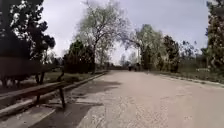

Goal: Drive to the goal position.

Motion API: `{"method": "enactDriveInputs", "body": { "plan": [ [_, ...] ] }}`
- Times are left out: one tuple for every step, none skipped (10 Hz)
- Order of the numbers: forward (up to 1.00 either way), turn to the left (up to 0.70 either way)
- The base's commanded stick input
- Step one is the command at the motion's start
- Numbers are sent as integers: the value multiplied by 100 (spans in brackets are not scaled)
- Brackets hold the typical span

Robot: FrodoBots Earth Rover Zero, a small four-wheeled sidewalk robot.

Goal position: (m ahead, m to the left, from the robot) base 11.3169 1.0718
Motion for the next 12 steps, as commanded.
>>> {"method": "enactDriveInputs", "body": {
  "plan": [
    [70,0],
    [70,0],
    [70,0],
    [70,0],
    [70,0],
    [70,0],
    [70,0],
    [70,0],
    [70,0],
    [70,0],
    [70,0],
    [70,0]
  ]
}}
